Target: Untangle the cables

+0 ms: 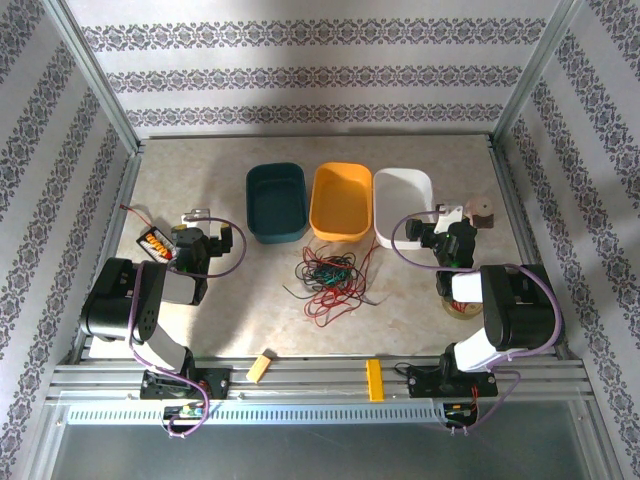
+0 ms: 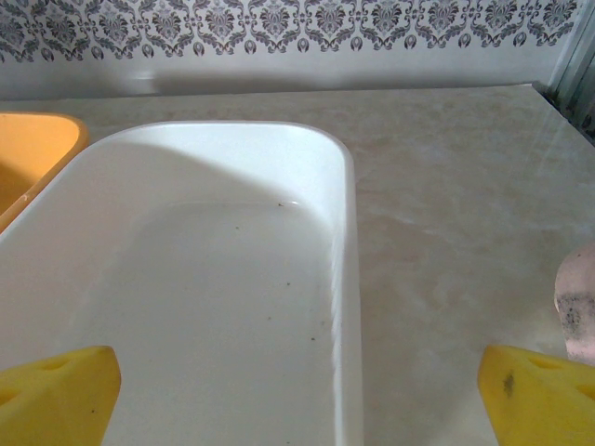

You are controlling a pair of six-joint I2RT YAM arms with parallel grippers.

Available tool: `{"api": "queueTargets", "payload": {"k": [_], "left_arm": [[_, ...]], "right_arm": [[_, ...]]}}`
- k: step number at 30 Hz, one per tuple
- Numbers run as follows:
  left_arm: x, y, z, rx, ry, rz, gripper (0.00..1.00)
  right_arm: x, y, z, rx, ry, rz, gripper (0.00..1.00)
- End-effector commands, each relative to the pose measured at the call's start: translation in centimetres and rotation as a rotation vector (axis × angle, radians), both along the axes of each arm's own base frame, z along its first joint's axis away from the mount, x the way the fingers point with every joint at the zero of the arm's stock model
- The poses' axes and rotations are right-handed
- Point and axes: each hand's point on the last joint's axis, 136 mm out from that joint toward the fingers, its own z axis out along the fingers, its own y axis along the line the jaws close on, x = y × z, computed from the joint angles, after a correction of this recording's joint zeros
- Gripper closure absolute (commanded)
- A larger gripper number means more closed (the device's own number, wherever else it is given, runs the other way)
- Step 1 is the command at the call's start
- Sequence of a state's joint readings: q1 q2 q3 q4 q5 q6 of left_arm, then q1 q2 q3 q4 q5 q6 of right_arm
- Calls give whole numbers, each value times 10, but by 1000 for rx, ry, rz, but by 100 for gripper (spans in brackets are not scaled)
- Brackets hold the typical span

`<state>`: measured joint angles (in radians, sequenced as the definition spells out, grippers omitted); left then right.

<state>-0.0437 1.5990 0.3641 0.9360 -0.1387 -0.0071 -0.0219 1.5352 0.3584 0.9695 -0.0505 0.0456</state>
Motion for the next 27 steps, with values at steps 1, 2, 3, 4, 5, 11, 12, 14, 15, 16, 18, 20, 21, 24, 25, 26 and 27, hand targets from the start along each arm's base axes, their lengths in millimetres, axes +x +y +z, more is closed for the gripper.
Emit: {"api": "queueTargets", "payload": {"k": [1,2,3,4,5,11,12,14,15,16,18,20,21,24,25,26,27], "left_arm": [[5,6,15,-1,-69,21,1],[5,3,16,-2,-74,4,1],[8,-5,15,-2,-60,-48,1],[9,-9,13,-12,-40,-69,1],[10,-6,15,-13,-46,-64,1],[9,13,45,-39,82,82,1],[7,15,50,-33,74,96,1],[0,21,57,-34,29,162,1],[-5,26,61,-45,14,207,1],[-8,27,61,-61,19,225,1],[-14,23,63,-88,55,227,1],[-17,9,69,-92,71,187,1],[-18,-3,74,-89,71,155,1],[-21,-48,88,-105,64,38,1],[-22,-67,90,-120,66,-12,1],[-23,-92,89,-142,77,-76,1],[-26,-117,87,-157,94,-153,1]], "right_arm": [[3,1,5,13,-20,10,2],[3,0,5,16,-21,11,1],[4,0,5,14,-19,9,2],[3,0,5,15,-17,8,2],[3,0,5,12,-19,8,2],[-17,-35,48,-20,-74,-258,2],[-22,-38,57,-24,-52,-280,2],[-30,-50,76,-12,-25,-369,1],[-34,-52,87,-8,-26,-384,1],[-37,-50,95,-7,-32,-384,1],[-43,-29,113,-12,-36,-323,2],[-50,3,127,-20,-24,-237,2],[-54,22,130,-10,-2,-180,2],[-70,84,124,-9,104,-1,12],[-76,103,118,-7,142,58,16],[-83,128,109,-4,191,142,20],[-90,149,101,0,241,209,24]]}}
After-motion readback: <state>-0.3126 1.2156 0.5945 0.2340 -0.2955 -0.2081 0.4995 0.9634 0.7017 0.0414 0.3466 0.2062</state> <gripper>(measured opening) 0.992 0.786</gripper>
